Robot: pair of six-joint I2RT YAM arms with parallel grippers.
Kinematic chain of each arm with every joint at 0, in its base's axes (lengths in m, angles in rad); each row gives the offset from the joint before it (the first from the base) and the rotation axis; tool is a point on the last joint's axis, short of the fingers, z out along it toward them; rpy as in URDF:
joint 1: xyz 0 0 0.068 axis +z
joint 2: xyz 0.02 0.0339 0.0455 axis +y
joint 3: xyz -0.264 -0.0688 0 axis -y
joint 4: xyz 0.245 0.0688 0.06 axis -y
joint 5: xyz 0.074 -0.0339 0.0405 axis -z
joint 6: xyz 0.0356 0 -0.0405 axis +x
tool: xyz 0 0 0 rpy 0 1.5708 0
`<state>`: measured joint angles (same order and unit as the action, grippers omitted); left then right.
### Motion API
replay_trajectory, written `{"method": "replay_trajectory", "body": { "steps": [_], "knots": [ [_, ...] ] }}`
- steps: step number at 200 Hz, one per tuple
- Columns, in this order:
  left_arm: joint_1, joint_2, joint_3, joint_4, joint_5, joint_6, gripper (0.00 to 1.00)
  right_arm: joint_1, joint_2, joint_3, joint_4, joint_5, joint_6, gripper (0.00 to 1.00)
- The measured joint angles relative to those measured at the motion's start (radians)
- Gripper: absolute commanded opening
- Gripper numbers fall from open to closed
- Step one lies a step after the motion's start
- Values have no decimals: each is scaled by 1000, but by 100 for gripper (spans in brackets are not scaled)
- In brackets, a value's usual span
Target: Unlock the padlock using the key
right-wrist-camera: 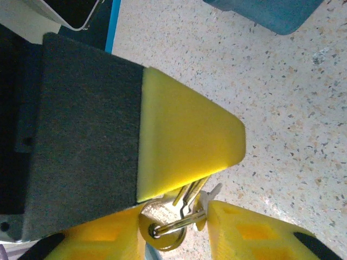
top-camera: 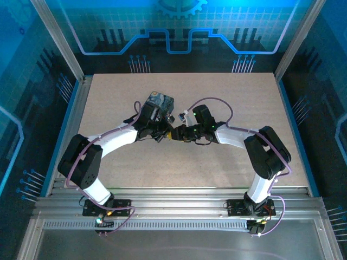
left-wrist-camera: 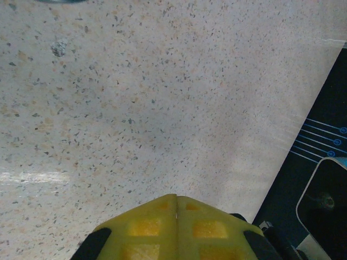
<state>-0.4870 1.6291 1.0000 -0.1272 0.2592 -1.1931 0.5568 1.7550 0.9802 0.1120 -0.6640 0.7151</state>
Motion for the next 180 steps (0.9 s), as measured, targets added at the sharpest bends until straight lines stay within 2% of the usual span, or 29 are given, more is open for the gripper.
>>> {"method": "replay_trajectory", "body": {
  "steps": [25, 85, 180],
  "knots": [
    [0, 5, 8, -4, 2, 15, 0, 1, 2, 4, 0, 0, -1, 31],
    [0, 26, 33, -26, 7, 26, 0, 1, 6, 21, -29, 2, -13, 18],
    [-2, 37, 43, -43, 6, 26, 0, 5, 6, 23, -57, 25, -14, 7]
  ]
}}
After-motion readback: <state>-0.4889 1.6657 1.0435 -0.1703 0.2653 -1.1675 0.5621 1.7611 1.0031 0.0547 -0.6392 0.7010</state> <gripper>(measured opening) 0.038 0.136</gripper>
